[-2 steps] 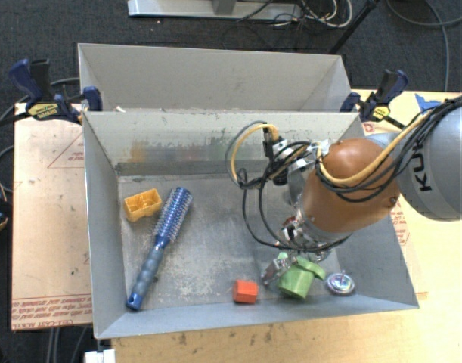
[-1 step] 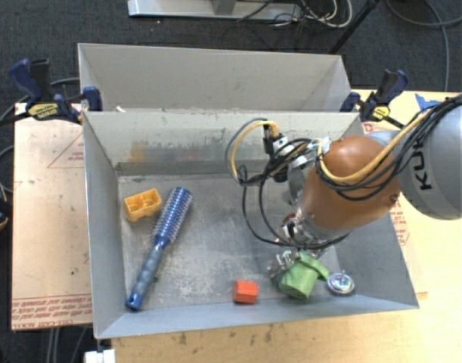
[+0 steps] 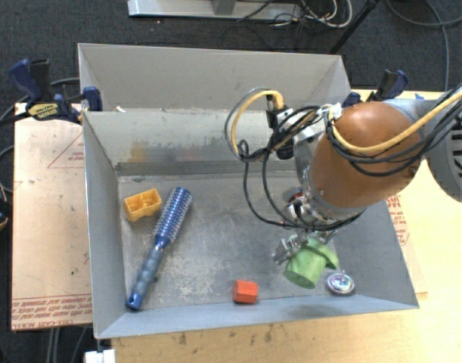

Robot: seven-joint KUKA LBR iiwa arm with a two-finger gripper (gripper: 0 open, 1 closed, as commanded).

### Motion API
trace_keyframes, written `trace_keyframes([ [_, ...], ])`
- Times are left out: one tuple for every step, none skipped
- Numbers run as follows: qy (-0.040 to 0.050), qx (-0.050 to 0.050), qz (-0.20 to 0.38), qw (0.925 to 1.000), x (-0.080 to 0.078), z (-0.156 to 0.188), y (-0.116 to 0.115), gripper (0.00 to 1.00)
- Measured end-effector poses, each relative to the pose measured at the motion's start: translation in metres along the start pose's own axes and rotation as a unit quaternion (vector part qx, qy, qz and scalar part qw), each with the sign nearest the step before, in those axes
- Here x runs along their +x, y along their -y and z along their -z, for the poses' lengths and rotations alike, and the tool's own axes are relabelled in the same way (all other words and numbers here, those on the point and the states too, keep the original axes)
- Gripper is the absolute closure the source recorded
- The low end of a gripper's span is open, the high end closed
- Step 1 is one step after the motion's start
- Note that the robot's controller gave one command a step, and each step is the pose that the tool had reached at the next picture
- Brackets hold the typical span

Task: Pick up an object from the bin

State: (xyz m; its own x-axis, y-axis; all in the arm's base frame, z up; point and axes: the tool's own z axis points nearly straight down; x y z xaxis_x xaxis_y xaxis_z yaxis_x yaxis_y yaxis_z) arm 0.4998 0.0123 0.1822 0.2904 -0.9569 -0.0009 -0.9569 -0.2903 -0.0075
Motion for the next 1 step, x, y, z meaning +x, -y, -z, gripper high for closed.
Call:
trace_keyframes([
  [-0.0006,0.0,0.006,1.0,0.0095,0.0586,0.0019,1.0],
])
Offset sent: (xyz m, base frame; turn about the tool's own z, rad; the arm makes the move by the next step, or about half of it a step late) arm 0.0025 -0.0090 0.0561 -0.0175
